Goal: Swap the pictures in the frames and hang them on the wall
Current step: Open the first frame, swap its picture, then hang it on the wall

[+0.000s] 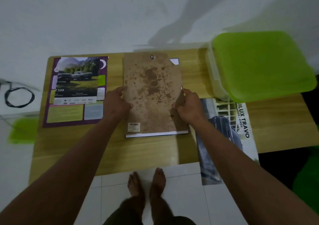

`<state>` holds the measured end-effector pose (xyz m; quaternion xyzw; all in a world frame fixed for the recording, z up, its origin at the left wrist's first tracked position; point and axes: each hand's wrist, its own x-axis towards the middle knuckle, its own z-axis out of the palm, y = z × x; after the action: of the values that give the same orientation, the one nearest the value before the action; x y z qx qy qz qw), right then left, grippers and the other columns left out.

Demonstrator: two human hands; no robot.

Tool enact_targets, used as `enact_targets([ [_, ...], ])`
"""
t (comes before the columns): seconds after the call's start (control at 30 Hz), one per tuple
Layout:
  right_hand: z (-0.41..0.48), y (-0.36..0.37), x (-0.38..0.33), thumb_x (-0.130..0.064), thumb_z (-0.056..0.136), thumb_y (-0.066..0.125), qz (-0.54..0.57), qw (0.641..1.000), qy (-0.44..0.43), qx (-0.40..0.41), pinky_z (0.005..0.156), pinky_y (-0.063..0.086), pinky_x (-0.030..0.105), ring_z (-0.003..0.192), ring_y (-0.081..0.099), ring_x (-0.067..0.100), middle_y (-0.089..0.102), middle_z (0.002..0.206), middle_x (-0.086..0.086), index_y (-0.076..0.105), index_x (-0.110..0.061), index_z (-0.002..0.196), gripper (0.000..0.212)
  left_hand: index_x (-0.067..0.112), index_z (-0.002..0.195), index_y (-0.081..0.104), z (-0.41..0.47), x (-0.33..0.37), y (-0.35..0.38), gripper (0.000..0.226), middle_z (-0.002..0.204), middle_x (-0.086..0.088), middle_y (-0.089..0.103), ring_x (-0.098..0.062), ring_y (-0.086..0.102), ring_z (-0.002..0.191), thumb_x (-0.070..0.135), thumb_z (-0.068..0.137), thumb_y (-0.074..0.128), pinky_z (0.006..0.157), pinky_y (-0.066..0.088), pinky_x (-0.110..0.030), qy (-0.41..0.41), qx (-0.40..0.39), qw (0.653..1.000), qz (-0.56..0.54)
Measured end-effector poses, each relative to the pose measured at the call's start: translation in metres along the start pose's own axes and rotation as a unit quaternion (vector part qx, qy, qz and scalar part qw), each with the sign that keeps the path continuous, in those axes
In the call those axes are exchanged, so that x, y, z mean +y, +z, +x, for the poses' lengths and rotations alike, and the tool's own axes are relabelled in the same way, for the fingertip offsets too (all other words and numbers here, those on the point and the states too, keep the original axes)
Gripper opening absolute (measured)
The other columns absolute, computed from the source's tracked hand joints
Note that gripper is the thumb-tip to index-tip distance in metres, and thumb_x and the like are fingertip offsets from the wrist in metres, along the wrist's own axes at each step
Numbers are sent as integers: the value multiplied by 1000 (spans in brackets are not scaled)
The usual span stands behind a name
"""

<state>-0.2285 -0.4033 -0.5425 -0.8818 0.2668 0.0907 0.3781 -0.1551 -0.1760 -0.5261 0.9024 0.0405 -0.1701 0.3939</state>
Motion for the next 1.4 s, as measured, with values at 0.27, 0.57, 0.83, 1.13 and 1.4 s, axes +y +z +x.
enact_targets([
  [0.27, -8, 0, 4, -17, 81, 69, -130, 991, -16, -22, 90, 50, 42, 113, 46, 36, 45, 121, 16, 50, -10, 127, 50, 16, 137, 52, 2, -2, 7, 73, 126, -10, 57, -22, 60, 95, 9, 69, 77, 64, 44, -22, 0, -24, 997, 74],
  [0.57, -11, 3, 5, -29, 85, 74, -85, 996, 28, -27, 99, 45, 46, 125, 44, 39, 41, 135, 16, 24, -17, 151, 84, 19, 140, 46, 0, -6, 11, 78, 128, -14, 50, -33, 57, 110, 19, 68, 74, 93, 50, -48, 32, -50, 992, 112],
  [0.83, -13, 5, 7, -33, 90, 69, -131, 991, -25, -30, 94, 46, 47, 122, 43, 40, 38, 135, 19, 17, -15, 153, 84, 7, 153, 1, -15, -12, 34, 121, 160, -18, -10, -37, -7, 147, 64, 71, 70, 118, 11, -51, 139, -119, 934, 308],
  [1.13, 2, -2, -3, -28, 83, 66, -225, 958, -135, -115, 118, 23, 51, 149, 1, 32, 8, 163, 10, 17, -8, 155, 89, 14, 147, 24, -6, 3, 31, 107, 155, -22, 17, -35, 15, 145, 70, 67, 68, 115, 18, -57, 197, -57, 912, 355],
  [1.4, 24, 1, -4, -45, 71, 84, -128, 980, -110, -108, 109, 40, 43, 141, 32, 33, 10, 161, 8, 33, -21, 143, 91, 5, 151, -11, 26, 9, 37, 125, 157, -25, -17, -38, -15, 146, 74, 74, 58, 118, -3, -46, 191, -168, 887, 386],
])
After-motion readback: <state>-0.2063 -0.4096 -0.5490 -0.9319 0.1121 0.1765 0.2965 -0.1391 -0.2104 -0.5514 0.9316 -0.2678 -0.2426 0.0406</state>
